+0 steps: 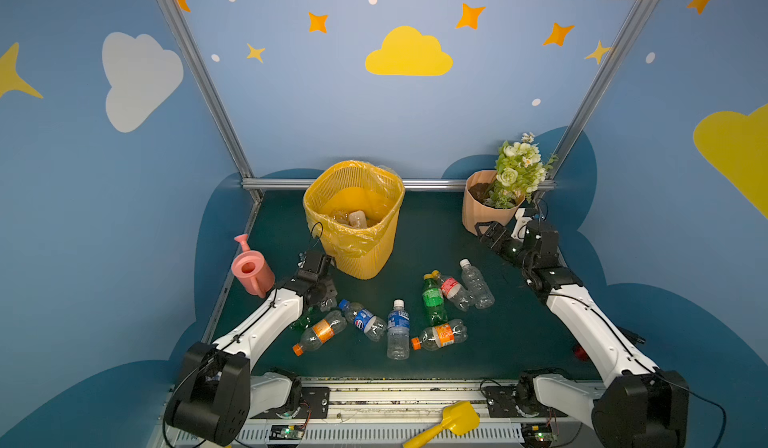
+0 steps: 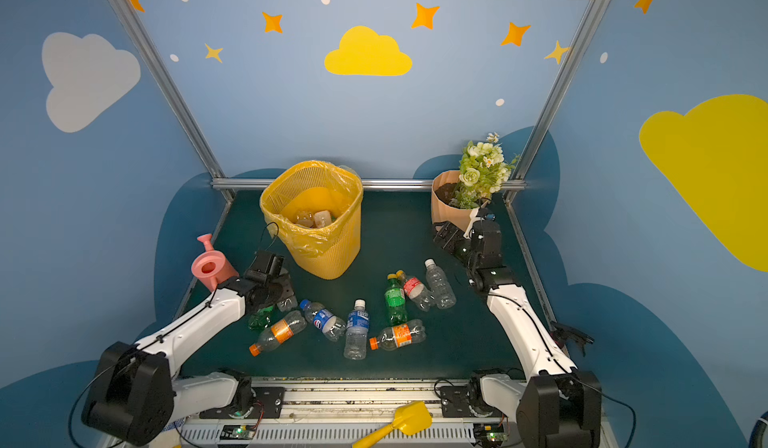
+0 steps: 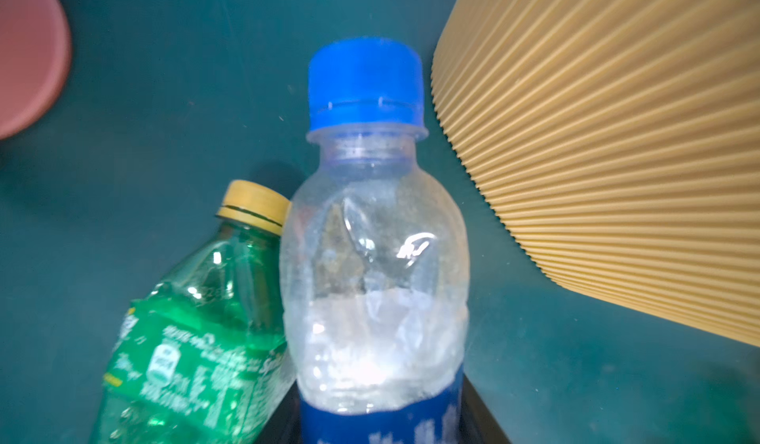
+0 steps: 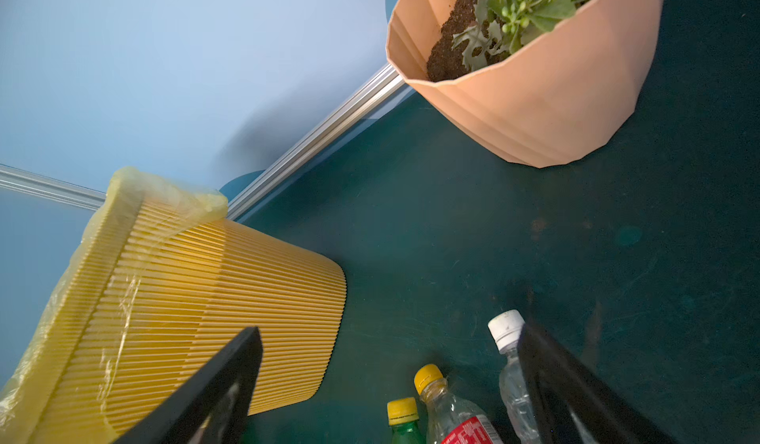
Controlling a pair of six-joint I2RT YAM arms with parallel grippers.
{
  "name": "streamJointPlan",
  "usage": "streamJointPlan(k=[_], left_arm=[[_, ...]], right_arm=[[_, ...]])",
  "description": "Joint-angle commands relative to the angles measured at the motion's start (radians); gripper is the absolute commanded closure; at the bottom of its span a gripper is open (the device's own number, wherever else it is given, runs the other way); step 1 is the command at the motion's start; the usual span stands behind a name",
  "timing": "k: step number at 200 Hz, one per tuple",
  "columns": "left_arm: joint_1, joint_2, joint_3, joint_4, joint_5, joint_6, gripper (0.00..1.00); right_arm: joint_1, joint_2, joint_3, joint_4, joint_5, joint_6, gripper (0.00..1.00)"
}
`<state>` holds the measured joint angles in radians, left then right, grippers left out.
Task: Throw the plastic bottles in the bin
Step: 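Lift the blue-capped bottle with the left gripper and carry it over the bin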
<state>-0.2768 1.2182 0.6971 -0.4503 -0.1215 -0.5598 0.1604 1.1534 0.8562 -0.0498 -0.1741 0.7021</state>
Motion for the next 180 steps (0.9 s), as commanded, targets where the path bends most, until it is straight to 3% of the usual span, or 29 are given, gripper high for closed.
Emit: streamJointPlan(k=[1, 75, 114, 149, 180], left_arm=[[0.004, -0.056, -0.017, -0.046, -0.04, -0.015, 0.53], [0.004, -0.338, -0.067, -0.079, -0.17, -0.076, 0.53], [0.006, -0.537, -0.048, -0.128, -0.29, -0.081, 0.54], [0.004, -0.631, 0.073, -0.135, -0.394, 0.029, 0.54], [0.004, -0.605, 0.235, -0.02, -0.43, 0.215, 0.55]], right_arm=[[-0.004, 0.0, -0.011, 0.02, -0.01, 0.01, 0.04], [-0.003, 0.0, -0.014, 0.036, -0.019, 0.027, 0.04], [-0.004, 0.015, 0.006, -0.013, -0.018, -0.011, 0.04], [-0.007, 0.035, 0.012, -0.109, 0.049, -0.076, 0.04], [-0.018, 0.055, -0.009, -0.131, 0.051, -0.075, 0.04]])
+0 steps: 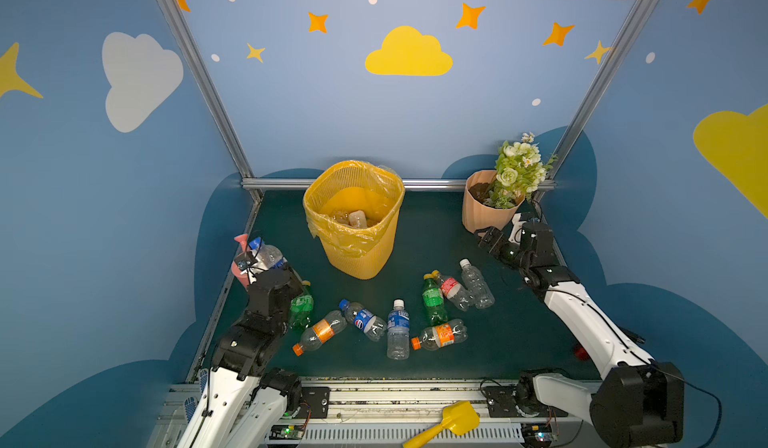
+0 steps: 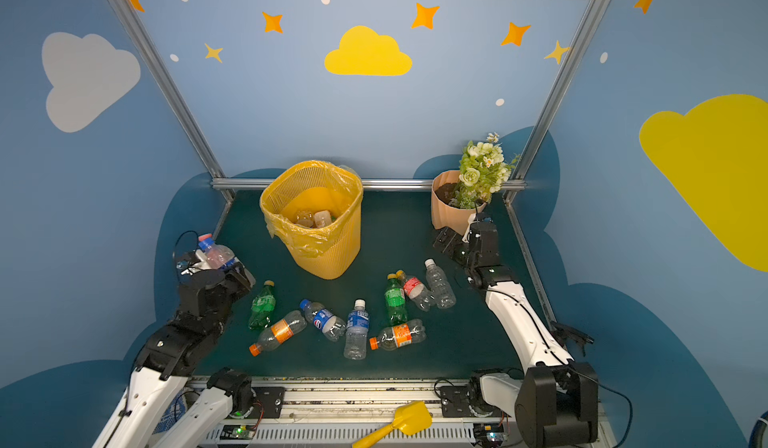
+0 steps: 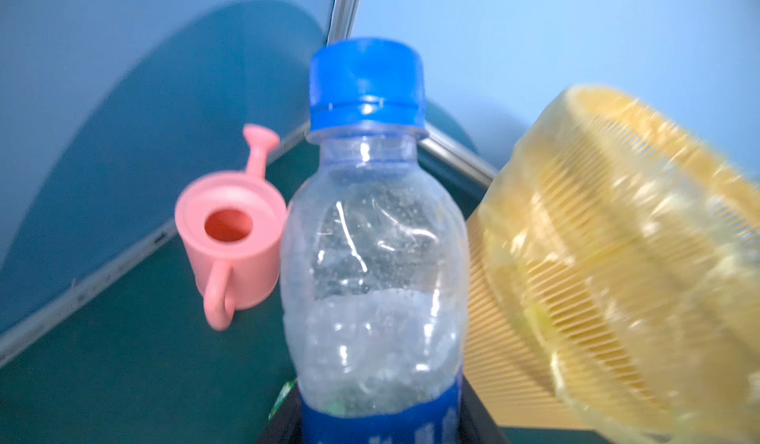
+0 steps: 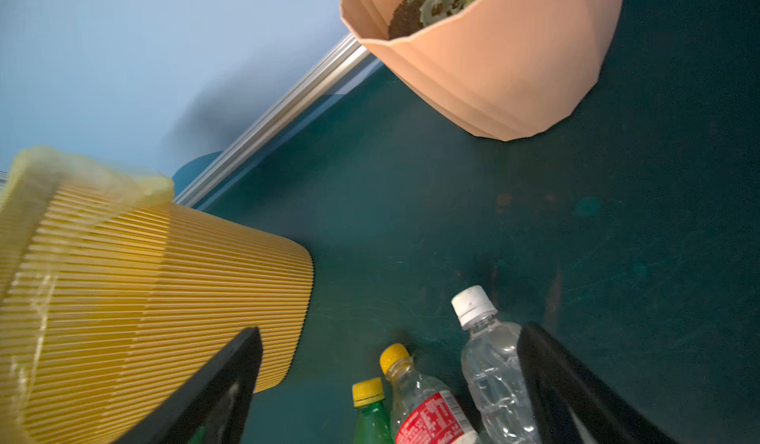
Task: Throw the plastic bottles in the bin
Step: 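Lift the blue-capped bottle with the left gripper and carry it over the bin, then open the left gripper to drop the blue-capped bottle into the bin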
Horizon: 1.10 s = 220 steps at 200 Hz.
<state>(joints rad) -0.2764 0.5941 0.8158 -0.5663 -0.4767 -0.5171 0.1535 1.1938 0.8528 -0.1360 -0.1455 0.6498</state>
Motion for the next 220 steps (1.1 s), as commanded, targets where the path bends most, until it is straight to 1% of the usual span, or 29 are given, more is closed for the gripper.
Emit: streamJointPlan(k=[1, 18, 36, 63, 86, 100, 115, 127, 138, 153, 172, 195, 220], left_arm=[[0.003, 0.021, 0.122, 0.103, -0.075, 0.179, 0.55], [0.005, 0.066, 0.219, 0.206, -0.057, 0.277, 0.55], [0.007, 0.128, 0.303, 0.328, -0.001, 0.358, 0.55], [0.003, 0.263, 0.411, 0.422, 0.119, 0.391, 0.55], [-0.011, 0.392, 0.466, 0.423, 0.243, 0.356, 0.55], [-0.019, 0.482, 0.498, 0.392, 0.349, 0.324, 0.55], [-0.031, 0.593, 0.578, 0.281, 0.453, 0.313, 0.52], [-0.037, 0.666, 0.651, 0.178, 0.504, 0.327, 0.44], [-0.044, 0.691, 0.694, 0.122, 0.499, 0.342, 0.35], [-0.044, 0.652, 0.673, 0.159, 0.476, 0.363, 0.14], [-0.043, 0.564, 0.607, 0.245, 0.413, 0.379, 0.01], [-0.042, 0.48, 0.569, 0.263, 0.343, 0.406, 0.0], [-0.043, 0.401, 0.514, 0.28, 0.295, 0.425, 0.0]], right_arm=[[-0.011, 0.015, -0.007, -0.044, 0.02, -0.022, 0.04], [-0.012, 0.012, -0.022, -0.029, 0.007, -0.007, 0.04], [-0.015, 0.002, -0.032, -0.012, 0.004, 0.006, 0.04], [-0.02, -0.018, -0.029, -0.012, 0.004, 0.003, 0.04], [-0.022, -0.037, -0.035, -0.022, 0.009, 0.0, 0.04], [-0.026, -0.046, -0.044, -0.027, 0.015, -0.001, 0.04], [-0.032, -0.054, -0.048, -0.038, 0.017, -0.004, 0.04], [-0.037, -0.06, -0.049, -0.049, 0.019, -0.012, 0.04], [-0.044, -0.067, -0.047, -0.059, 0.024, -0.019, 0.04], [-0.052, -0.077, -0.048, -0.069, 0.028, -0.025, 0.04], [-0.062, -0.08, -0.053, -0.068, 0.026, -0.026, 0.04], [-0.069, -0.07, -0.053, -0.071, 0.02, -0.026, 0.04], [-0.074, -0.037, -0.054, -0.098, 0.032, -0.054, 0.04]])
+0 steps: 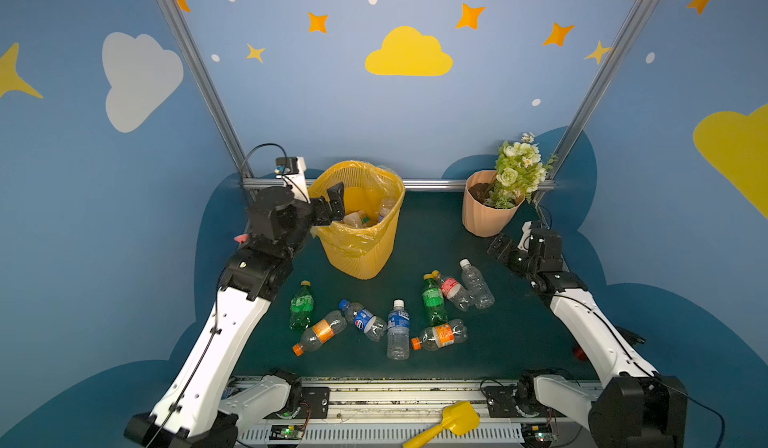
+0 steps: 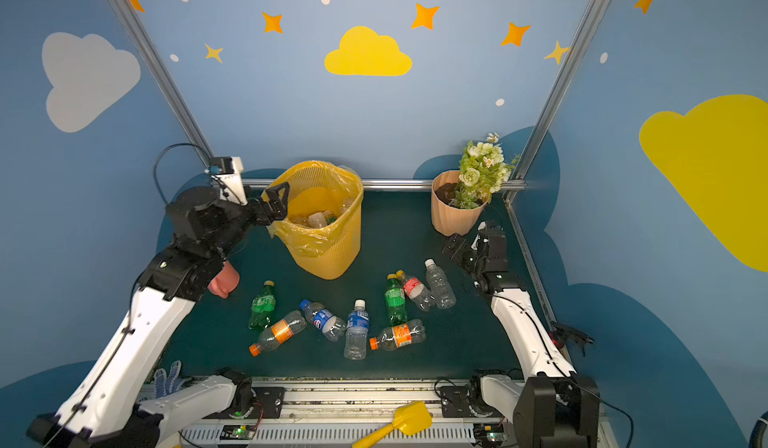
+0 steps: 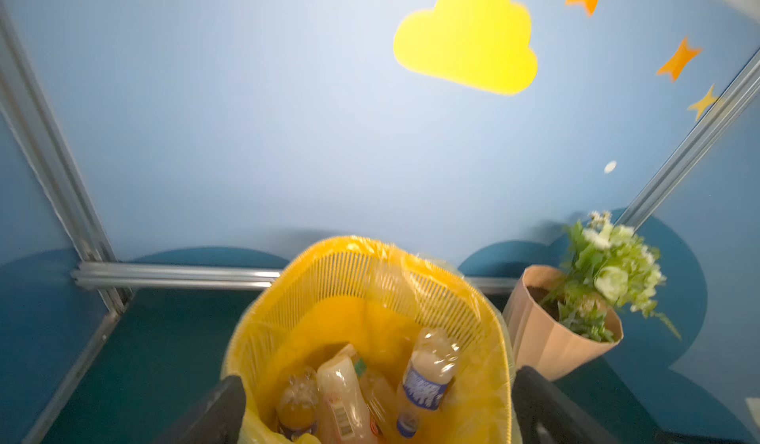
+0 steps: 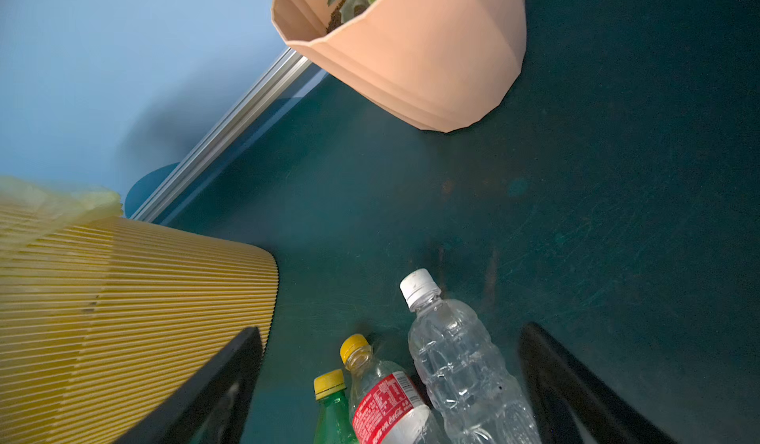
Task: Throw the plastic bottles in the bin
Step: 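Open the left gripper to drop the blue-capped bottle into the bin, then draw the left arm back while the right gripper grasps the clear white-capped bottle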
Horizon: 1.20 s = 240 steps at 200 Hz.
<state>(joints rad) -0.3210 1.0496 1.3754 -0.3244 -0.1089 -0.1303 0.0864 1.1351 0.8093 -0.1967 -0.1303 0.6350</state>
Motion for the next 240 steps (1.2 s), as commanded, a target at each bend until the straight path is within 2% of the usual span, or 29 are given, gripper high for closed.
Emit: streamJointPlan(k=[1, 50, 83, 134, 148, 196, 240], left_arm=[[0.002, -0.057, -0.047, 0.039, -0.075, 0.038, 0.0], [0.009, -0.149, -0.14, 0.011, -0.16, 0.031, 0.0], [0.022, -0.198, -0.206, -0.017, -0.213, -0.01, 0.0], [0.069, -0.261, -0.283, -0.047, -0.256, -0.066, 0.0], [0.085, -0.266, -0.293, -0.058, -0.253, -0.08, 0.0], [0.12, -0.282, -0.319, -0.075, -0.239, -0.107, 0.0], [0.132, -0.292, -0.336, -0.084, -0.232, -0.122, 0.0]], right_arm=[[-0.008, 0.024, -0.01, -0.039, 0.017, -0.042, 0.04], [-0.003, 0.183, 0.083, -0.221, -0.077, -0.273, 0.06], [0.032, 0.269, 0.157, -0.346, -0.058, -0.365, 0.08], [0.079, 0.312, 0.169, -0.405, -0.025, -0.416, 0.13], [0.089, 0.338, 0.182, -0.433, 0.003, -0.426, 0.17], [0.129, 0.402, 0.227, -0.493, 0.073, -0.472, 0.17], [0.145, 0.46, 0.252, -0.53, 0.115, -0.494, 0.24]])
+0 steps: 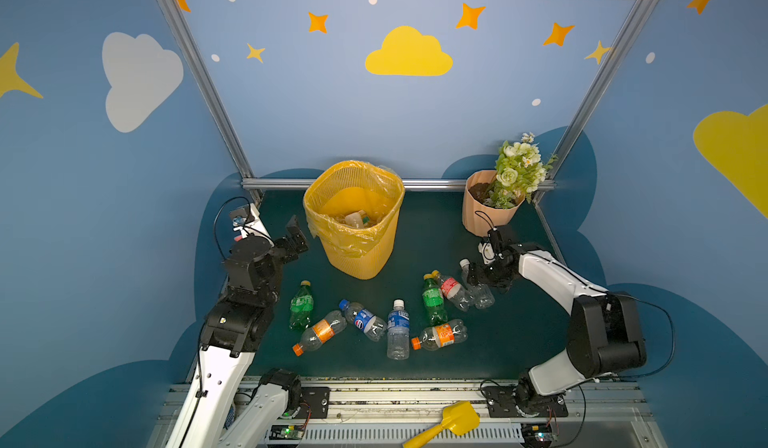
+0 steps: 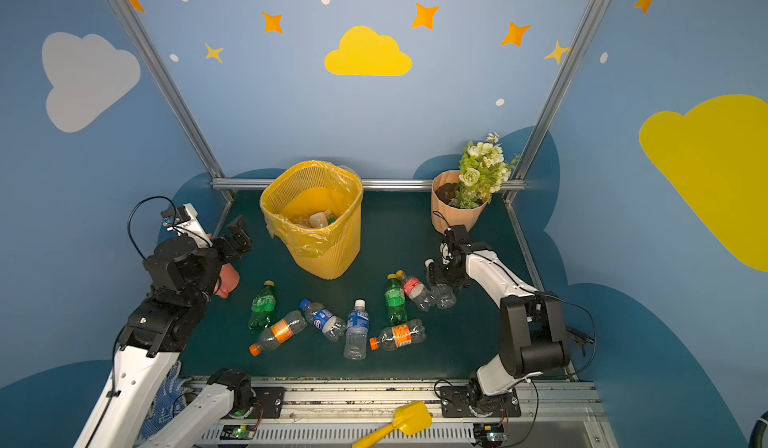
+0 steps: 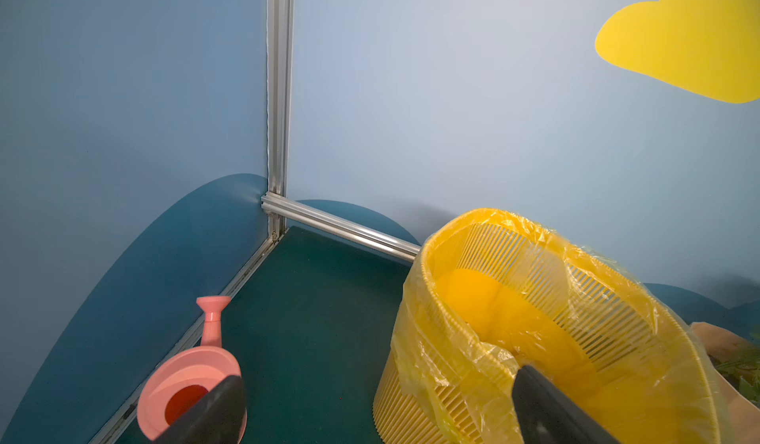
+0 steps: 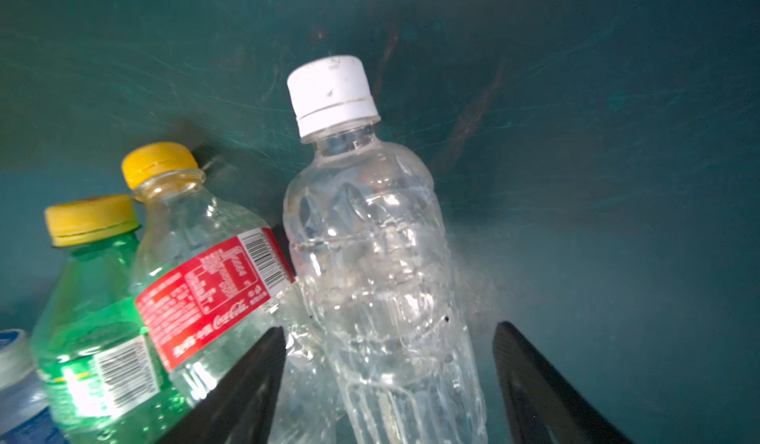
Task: Throw the plastic bottles in the bin
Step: 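Draw the left arm back while the right gripper grasps the clear white-capped bottle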
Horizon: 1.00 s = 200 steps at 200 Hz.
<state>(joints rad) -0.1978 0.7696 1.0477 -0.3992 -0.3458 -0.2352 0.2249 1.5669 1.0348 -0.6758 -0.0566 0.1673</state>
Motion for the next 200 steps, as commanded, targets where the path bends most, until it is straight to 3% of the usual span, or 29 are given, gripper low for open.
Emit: streamJointPlan(k=[1, 37, 98, 134, 200], left_arm=[[0.008, -0.013, -0.009, -0.01, 0.006, -0.018, 0.0], [0.012, -0.022, -0.021, -0.014, 0.003, -0.028, 0.0], [0.017, -0.044, -0.041, -0.022, -0.01, -0.044, 0.0], [0.02, -0.045, -0.048, -0.028, -0.013, -0.055, 0.0], [0.024, -0.057, -0.064, -0.03, -0.023, -0.077, 0.0]], right_arm=[[0.007, 0.029, 0.027, -0.051, 0.041, -0.027, 0.24], [0.013, 0.072, 0.043, -0.052, 0.063, -0.03, 0.28], [0.018, 0.137, 0.06, -0.039, 0.083, -0.035, 0.27], [0.019, 0.152, 0.068, -0.029, 0.068, -0.041, 0.35], [0.02, 0.09, 0.077, -0.01, 0.064, -0.042, 0.41]])
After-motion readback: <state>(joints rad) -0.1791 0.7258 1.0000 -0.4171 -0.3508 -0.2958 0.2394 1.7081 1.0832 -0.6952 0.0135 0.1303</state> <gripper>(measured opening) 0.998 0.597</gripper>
